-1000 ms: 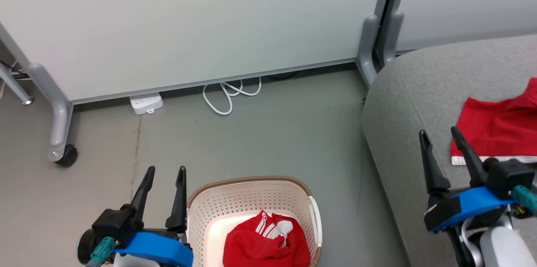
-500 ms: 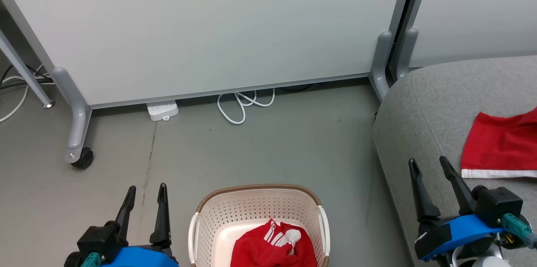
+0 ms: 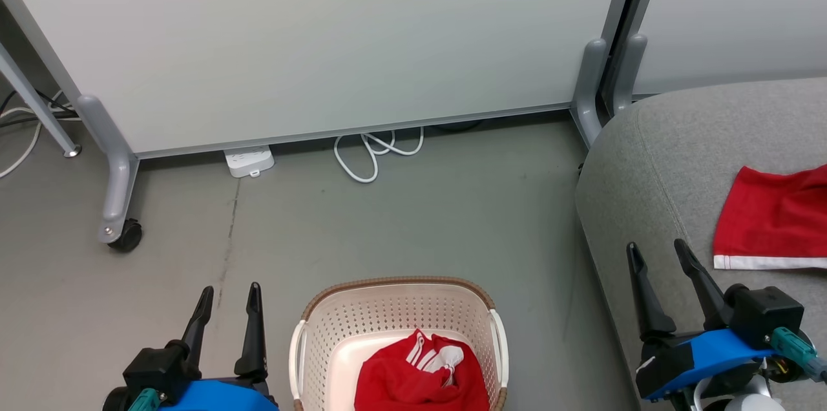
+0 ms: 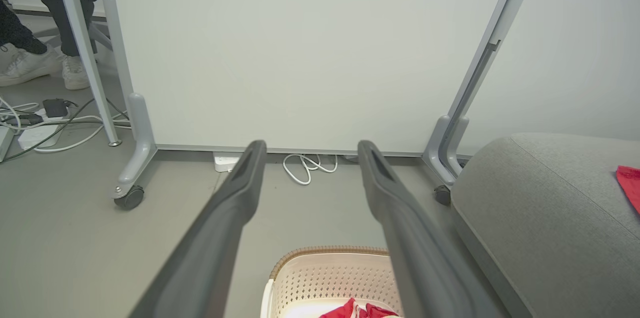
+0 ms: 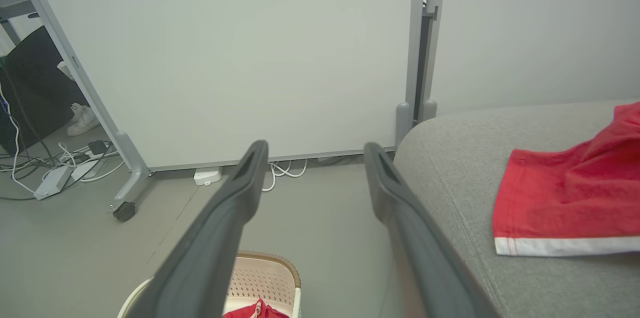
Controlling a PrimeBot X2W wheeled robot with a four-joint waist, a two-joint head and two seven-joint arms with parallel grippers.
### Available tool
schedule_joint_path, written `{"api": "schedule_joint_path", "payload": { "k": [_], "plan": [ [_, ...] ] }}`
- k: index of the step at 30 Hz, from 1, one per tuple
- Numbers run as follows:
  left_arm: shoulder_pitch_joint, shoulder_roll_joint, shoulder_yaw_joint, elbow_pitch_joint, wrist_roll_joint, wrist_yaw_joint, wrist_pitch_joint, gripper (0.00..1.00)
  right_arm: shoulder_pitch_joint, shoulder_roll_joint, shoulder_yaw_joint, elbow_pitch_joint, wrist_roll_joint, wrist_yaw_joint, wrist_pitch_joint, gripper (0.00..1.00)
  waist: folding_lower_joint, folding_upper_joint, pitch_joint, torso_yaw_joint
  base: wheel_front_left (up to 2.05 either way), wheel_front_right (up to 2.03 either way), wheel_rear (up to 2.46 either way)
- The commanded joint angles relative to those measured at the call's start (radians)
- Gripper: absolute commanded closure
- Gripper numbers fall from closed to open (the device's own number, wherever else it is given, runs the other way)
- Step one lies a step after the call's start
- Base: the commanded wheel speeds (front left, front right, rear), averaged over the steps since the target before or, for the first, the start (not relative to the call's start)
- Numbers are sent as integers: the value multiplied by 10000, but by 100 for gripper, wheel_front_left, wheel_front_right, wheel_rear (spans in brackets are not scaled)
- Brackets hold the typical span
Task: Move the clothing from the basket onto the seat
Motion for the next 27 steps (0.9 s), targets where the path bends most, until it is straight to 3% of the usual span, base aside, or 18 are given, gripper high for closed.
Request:
{"api": "schedule_joint_path", "payload": {
  "k": [1,9,16,27],
  "plan": [
    [-144,-9,-23,4,-9,-15,-27,0,35,33,32,24,13,1,-8,0,0,0,67,-13,0,0,0],
    [-464,52,-161,-16,-18,-15,-27,0,-372,34,157,-133,4,1,-51,0,0,0,823,-172,0,0,0],
    [-1323,142,-683,279,37,-15,-27,0,-1147,32,361,-396,-81,1,-105,0,0,0,2550,-618,0,0,0],
    [-4193,811,-2900,3090,-325,-15,-17,0,-3069,32,1306,-403,196,1,-605,0,0,0,5628,-2030,0,0,0]
  ]
}}
